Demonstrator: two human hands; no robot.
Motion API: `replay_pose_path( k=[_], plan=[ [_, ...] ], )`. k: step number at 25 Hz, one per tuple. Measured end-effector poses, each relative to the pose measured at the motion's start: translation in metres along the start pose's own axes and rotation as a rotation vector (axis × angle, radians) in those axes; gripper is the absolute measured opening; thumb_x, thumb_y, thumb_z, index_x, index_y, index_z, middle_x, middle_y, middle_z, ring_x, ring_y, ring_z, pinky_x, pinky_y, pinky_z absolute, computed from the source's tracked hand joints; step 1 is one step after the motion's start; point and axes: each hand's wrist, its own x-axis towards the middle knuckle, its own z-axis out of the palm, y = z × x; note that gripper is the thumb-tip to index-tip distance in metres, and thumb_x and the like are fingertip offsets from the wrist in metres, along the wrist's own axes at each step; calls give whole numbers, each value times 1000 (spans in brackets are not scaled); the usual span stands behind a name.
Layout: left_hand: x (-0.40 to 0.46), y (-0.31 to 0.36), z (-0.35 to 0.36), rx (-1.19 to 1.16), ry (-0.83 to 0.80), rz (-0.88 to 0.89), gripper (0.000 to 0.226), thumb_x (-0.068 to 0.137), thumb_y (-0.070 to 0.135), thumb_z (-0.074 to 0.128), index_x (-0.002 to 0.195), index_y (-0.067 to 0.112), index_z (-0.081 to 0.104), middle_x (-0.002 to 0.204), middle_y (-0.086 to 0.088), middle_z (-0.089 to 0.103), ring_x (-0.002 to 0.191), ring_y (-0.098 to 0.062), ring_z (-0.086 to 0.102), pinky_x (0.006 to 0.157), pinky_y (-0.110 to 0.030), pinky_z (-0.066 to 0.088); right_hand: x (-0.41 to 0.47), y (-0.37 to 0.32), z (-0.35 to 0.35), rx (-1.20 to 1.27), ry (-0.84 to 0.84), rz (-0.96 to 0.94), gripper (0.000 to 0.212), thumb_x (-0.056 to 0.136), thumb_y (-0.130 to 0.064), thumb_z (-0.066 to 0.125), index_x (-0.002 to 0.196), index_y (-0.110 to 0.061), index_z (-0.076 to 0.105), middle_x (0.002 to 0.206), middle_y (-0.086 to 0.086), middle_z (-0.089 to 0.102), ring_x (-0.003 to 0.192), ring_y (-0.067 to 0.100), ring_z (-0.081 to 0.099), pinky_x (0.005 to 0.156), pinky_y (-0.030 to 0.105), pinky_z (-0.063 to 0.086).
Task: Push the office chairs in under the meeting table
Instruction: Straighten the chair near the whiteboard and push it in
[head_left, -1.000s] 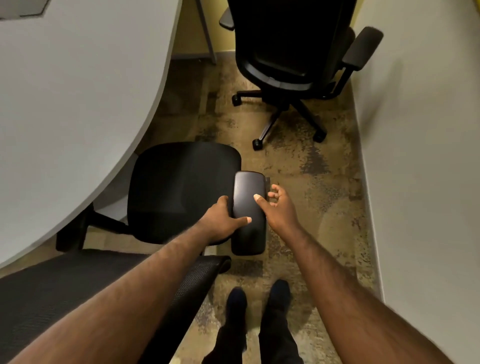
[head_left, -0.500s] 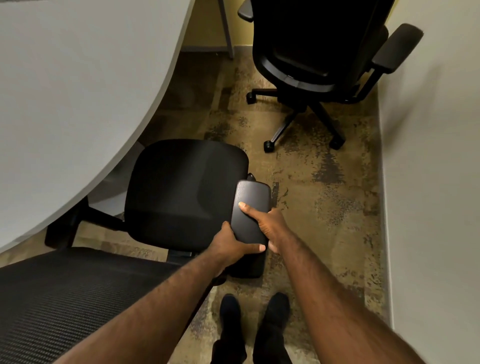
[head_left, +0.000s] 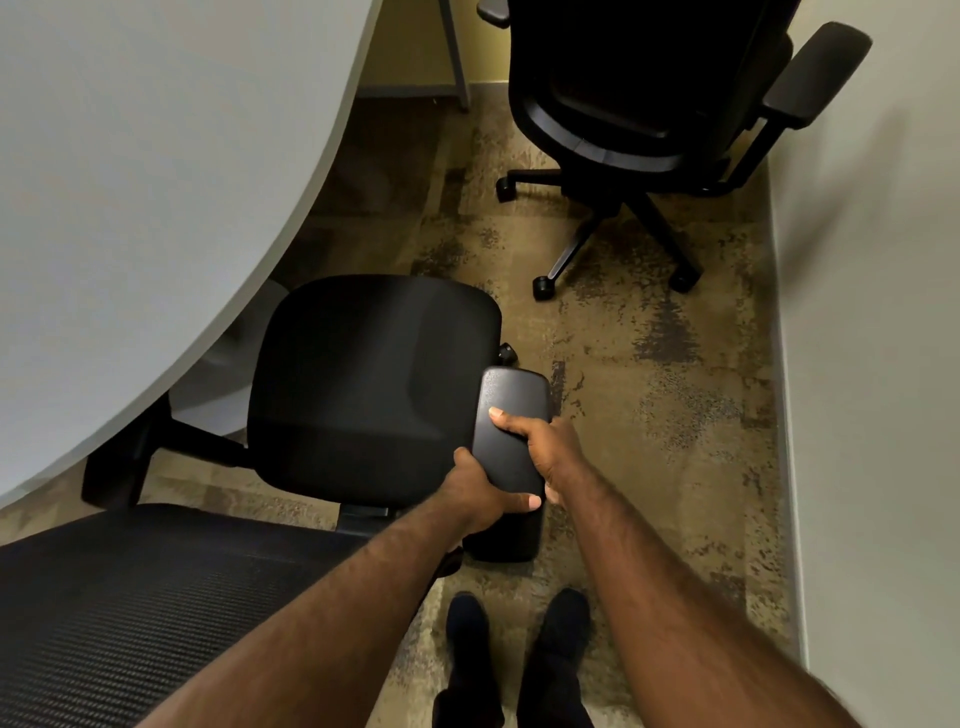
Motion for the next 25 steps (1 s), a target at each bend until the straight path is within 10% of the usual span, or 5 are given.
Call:
replay_pose_path(
  k=[16,25],
  plan=[
    [42,-15,7,166,-57,33,107,66,39,88,143,9,20,139,-9,47,122,-26,50,98,-40,48,35,34,0,-26,79,18,88,49,-54,85,117,-5,56,106,10,66,88,27,66,76,43,57],
    [9,16,-49,351,139,248,122,64,65,76,154,27,2,160,-6,21,140,-25,34,110,-43,36,-16,-25,-20,-516,200,-549,75,80,-44,70,142,-20,36,146,4,40,129,19,42,92,27,37]
  ],
)
